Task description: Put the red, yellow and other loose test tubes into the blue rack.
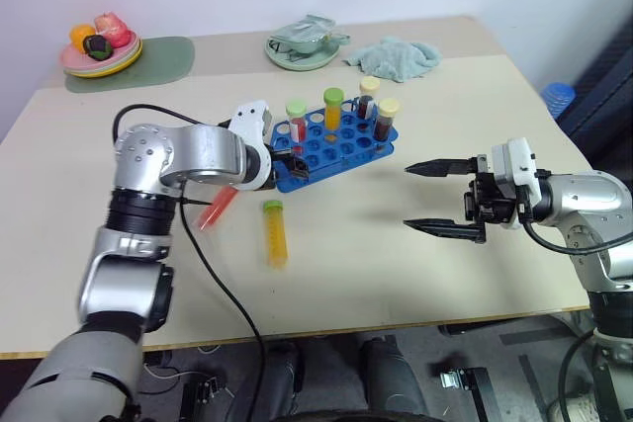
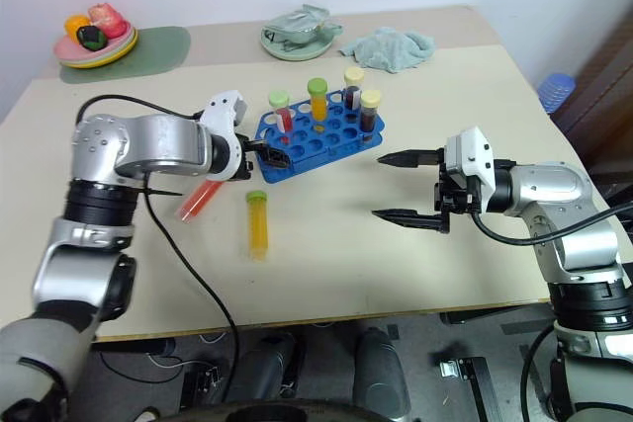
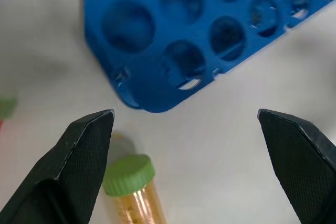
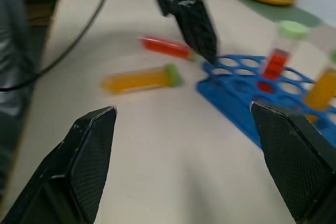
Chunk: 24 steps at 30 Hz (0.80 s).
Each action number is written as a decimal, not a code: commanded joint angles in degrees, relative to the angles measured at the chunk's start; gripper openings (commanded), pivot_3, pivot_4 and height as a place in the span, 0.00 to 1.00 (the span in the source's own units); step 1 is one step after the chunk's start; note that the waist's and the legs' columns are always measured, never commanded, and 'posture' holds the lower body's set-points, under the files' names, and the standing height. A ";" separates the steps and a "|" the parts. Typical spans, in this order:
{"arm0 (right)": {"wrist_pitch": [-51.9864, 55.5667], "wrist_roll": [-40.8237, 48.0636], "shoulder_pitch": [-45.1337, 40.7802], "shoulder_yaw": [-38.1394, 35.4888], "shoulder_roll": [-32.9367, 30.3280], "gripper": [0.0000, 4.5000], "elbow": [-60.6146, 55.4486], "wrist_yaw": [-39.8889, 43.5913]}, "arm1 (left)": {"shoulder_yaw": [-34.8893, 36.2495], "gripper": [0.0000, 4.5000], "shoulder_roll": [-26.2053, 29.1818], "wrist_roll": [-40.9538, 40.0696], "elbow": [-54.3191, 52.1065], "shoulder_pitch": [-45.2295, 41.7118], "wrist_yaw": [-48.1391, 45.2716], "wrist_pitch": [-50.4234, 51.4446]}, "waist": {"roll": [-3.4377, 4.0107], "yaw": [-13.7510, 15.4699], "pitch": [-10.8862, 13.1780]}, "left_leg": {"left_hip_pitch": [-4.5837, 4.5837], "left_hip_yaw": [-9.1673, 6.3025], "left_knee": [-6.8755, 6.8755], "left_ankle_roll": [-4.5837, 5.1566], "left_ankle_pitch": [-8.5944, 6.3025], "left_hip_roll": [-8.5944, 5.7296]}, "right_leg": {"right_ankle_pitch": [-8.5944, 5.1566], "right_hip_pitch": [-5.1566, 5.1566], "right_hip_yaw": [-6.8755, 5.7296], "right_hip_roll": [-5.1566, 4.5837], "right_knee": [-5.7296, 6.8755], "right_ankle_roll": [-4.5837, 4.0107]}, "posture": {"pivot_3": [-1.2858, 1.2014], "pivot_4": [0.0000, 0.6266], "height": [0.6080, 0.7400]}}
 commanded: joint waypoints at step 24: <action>1.24 2.62 1.52 -0.57 3.20 0.92 -3.74 -3.28 | -8.67 1.00 29.68 -1.00 -20.32 4.08 -22.65 6.36 | -0.34 0.87 0.01 | -0.04 0.35 0.04 0.00 -0.04 0.04 | 0.07 -0.20 0.33 0.07 0.10 0.11 | 0.52 0.24 1.00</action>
